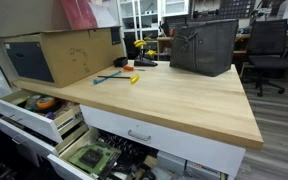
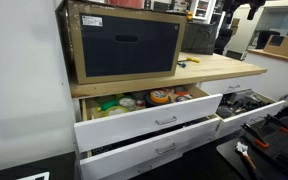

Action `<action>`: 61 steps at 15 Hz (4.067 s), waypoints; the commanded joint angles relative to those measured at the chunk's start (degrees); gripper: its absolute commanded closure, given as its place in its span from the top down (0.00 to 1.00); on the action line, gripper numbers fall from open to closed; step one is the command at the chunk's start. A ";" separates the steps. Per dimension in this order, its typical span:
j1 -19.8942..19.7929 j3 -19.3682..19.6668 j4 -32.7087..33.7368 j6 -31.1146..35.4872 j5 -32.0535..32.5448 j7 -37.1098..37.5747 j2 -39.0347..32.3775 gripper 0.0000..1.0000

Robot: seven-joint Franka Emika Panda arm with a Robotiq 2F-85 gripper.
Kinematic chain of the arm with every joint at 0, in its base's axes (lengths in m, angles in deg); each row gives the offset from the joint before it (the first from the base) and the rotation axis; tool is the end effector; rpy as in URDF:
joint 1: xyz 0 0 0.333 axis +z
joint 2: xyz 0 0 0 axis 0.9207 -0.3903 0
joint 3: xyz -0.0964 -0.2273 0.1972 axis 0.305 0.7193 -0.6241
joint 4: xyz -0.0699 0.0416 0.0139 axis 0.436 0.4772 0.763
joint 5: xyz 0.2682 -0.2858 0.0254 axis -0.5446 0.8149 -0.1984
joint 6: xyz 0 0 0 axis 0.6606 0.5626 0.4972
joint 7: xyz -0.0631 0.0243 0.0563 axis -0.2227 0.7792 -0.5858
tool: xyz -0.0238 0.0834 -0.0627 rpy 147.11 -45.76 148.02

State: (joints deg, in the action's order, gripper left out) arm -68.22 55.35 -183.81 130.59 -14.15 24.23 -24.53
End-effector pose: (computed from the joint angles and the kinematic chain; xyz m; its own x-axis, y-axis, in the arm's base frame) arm 0.3894 0.1619 0.5490 0.9634 -0.2234 0.1482 -0.2539 -0.9379 0.2364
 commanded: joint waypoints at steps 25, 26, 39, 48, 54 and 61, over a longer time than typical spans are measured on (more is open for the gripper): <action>-1.74 14.00 0.31 4.62 7.33 -5.30 -5.54 1.00; -2.02 15.03 -0.62 7.49 6.38 -3.87 -6.20 1.00; -5.45 18.92 -6.26 10.75 5.91 1.85 -5.05 1.00; -16.06 32.82 7.25 13.73 14.54 -0.34 -28.49 1.00; -10.36 33.05 13.42 18.75 11.35 5.46 -40.71 1.00; -4.82 32.86 13.11 23.50 7.54 4.93 -43.10 1.00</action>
State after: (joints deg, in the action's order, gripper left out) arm -73.64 87.47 -170.41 153.17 -5.94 30.90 -68.41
